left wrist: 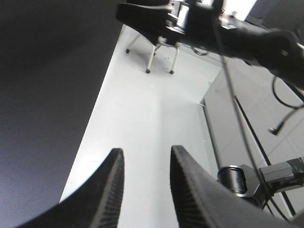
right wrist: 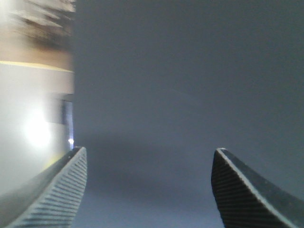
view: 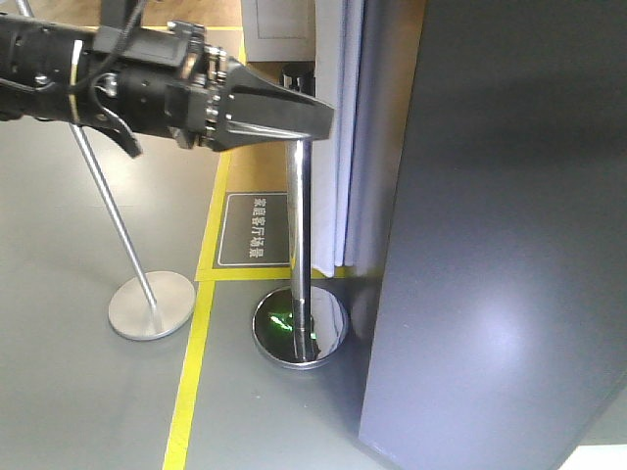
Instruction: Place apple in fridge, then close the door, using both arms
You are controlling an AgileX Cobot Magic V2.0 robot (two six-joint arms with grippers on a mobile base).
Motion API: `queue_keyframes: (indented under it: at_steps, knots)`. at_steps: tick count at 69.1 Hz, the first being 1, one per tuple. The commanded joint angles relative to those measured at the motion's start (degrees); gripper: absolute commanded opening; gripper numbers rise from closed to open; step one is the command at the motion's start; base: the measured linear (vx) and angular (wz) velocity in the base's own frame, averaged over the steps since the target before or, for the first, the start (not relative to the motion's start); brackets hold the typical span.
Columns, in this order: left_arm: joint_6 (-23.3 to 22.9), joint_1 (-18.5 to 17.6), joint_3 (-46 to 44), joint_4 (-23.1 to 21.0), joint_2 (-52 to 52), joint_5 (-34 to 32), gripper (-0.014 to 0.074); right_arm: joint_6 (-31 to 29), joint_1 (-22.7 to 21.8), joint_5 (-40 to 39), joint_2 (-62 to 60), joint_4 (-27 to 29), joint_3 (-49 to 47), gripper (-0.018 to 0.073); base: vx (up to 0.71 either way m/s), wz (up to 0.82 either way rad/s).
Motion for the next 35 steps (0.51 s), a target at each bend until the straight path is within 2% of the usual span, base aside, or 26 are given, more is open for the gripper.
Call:
queue_keyframes:
  at_steps: [1, 35]
  knots:
    - [-0.09, 0.82, -1.76, 2.08, -2.50, -1.15, 0.0230, 1.64, -2.42, -4.58, 3.89, -0.04, -5.05, 0.0528, 0.00, 0.00]
    - [-0.09, 0.88, -1.76, 2.08, -2.50, -1.00, 0.0230, 1.64, -3.30, -6.52, 21.55, -0.70, -18.30, 0.0528, 0.00, 0.00]
